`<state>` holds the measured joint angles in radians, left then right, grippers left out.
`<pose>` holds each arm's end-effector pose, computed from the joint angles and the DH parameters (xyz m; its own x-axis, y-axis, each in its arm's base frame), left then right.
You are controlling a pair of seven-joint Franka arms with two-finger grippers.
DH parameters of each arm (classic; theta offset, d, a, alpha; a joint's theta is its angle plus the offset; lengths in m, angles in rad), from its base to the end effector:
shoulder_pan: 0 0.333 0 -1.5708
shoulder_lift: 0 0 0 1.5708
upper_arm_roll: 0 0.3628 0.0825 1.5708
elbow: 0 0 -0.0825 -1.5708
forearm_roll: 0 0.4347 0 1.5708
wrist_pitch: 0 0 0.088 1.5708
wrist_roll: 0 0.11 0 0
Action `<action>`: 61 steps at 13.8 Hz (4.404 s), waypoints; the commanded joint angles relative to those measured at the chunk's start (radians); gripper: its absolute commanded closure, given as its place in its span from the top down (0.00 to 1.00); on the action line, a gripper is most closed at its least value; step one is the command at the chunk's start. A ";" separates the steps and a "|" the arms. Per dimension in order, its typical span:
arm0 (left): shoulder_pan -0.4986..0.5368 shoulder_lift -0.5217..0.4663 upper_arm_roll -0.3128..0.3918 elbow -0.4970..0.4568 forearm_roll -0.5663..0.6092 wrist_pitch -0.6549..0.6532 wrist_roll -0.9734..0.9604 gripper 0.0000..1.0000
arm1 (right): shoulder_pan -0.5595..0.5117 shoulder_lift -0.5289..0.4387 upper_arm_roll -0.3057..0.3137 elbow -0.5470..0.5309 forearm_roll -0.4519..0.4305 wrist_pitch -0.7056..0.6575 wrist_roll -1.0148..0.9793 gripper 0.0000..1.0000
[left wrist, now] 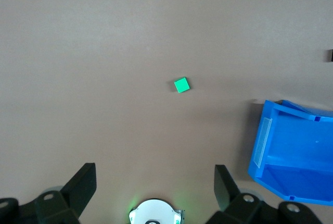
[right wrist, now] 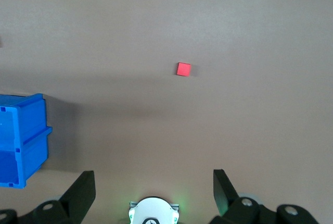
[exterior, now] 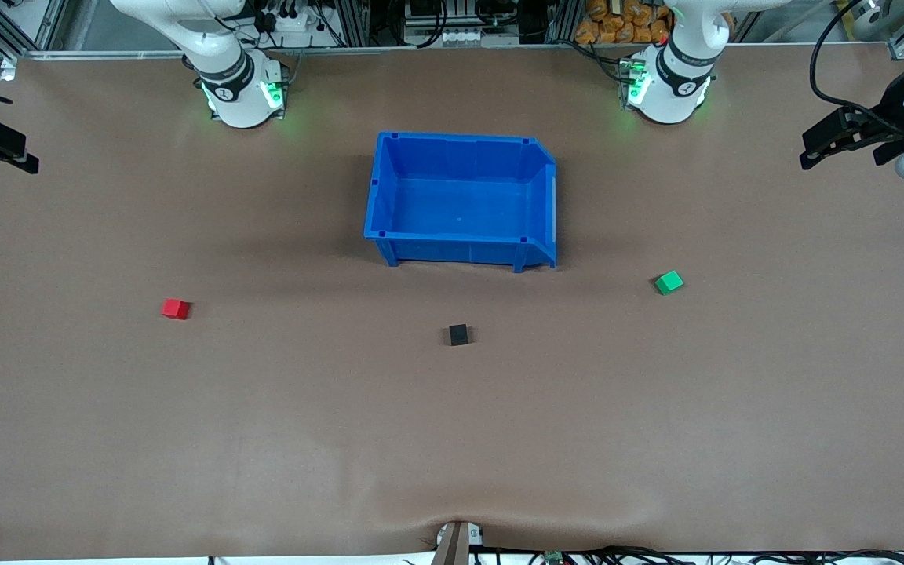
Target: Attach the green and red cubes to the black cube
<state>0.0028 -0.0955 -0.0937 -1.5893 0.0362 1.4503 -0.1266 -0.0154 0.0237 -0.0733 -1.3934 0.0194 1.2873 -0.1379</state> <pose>0.5557 -0.0494 0.7039 0.9985 0.0408 -0.0378 0.0389 -0.9980 -0.0502 0.5790 -0.0483 0.7214 0.9905 0.0551 -0.1257 0.0511 -0.9981 -0.0351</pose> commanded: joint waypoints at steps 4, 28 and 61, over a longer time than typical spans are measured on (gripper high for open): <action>-0.010 0.014 0.002 0.031 0.001 -0.022 0.005 1.00 | 0.002 -0.019 -0.003 -0.013 0.001 -0.002 -0.003 1.00; 0.005 0.099 -0.001 -0.147 0.002 0.157 -0.013 1.00 | -0.005 -0.001 -0.019 -0.001 0.016 0.006 -0.016 1.00; -0.010 0.353 -0.044 -0.710 0.045 1.058 -0.645 1.00 | -0.113 0.719 -0.011 -0.183 0.094 0.518 0.014 0.41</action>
<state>-0.0114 0.2403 -0.1389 -2.3134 0.0578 2.5022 -0.7412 -0.1120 0.7605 -0.0840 -1.5504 0.1133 1.8126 -0.1206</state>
